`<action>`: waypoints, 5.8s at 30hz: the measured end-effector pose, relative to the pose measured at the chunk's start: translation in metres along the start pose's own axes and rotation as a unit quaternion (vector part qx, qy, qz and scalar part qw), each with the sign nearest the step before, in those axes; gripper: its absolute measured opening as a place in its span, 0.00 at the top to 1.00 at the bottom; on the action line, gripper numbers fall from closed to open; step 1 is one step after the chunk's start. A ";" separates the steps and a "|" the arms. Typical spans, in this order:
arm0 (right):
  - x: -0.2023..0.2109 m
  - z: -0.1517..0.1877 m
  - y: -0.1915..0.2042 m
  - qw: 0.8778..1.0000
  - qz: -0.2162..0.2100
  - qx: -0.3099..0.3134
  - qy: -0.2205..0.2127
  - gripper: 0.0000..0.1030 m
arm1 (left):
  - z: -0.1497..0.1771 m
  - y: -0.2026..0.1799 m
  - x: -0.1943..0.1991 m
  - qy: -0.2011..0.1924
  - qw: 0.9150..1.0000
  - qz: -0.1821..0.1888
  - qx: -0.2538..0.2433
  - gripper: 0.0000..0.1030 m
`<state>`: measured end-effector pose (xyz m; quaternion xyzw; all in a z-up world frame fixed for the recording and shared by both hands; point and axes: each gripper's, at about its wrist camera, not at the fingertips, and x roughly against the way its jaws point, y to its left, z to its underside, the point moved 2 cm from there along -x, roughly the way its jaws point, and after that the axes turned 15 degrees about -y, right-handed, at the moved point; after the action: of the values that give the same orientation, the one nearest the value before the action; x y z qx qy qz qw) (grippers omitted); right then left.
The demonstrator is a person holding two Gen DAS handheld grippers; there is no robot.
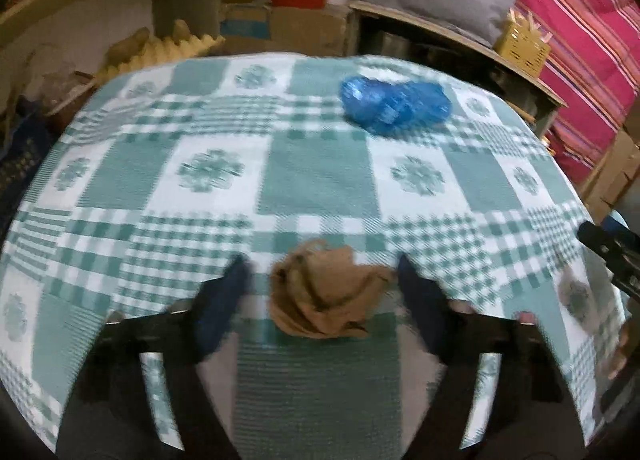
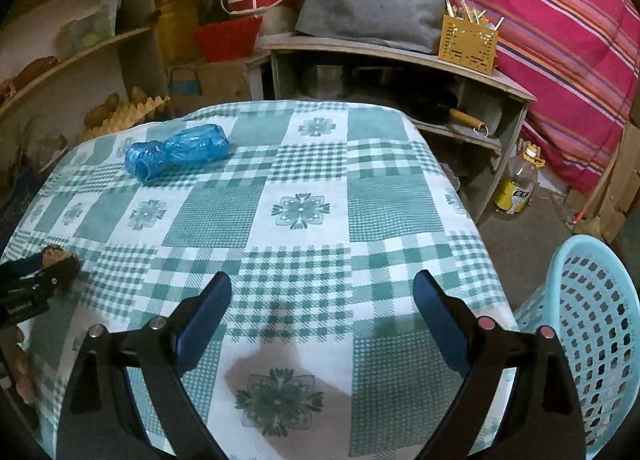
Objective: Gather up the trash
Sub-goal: 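Grasp the small crumpled brown paper with the left gripper, then grasp the blue plastic bag with the right gripper while the left holds its paper, then lift the blue bag and carry both held items toward the blue basket, then open both grippers to drop the brown paper and blue bag into the basket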
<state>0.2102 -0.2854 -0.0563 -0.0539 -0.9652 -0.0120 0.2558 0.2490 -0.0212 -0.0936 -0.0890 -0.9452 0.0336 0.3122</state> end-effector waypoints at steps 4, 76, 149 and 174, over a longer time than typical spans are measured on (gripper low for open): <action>-0.004 0.001 0.013 1.000 0.000 0.013 0.003 0.12 | -0.001 -0.011 0.005 -0.006 0.999 0.015 -0.030 0.50; -0.041 -0.039 0.110 0.991 -0.109 0.072 0.010 0.89 | -0.087 0.109 0.038 -0.111 0.989 -0.085 0.055 0.51; 0.111 -0.007 -0.198 0.994 0.056 -0.070 -0.068 0.81 | -0.054 -0.202 0.055 -0.140 0.985 0.079 -0.065 0.51; 0.141 0.052 -0.315 0.985 0.102 -0.138 -0.037 0.81 | 0.022 -0.423 0.049 -0.113 0.960 0.213 -0.142 0.27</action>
<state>0.0282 -0.5819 -0.0300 -0.1871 -0.9526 -0.1165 0.2098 0.1345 -0.4274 -0.0320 -0.3272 -0.9286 -0.0252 0.1733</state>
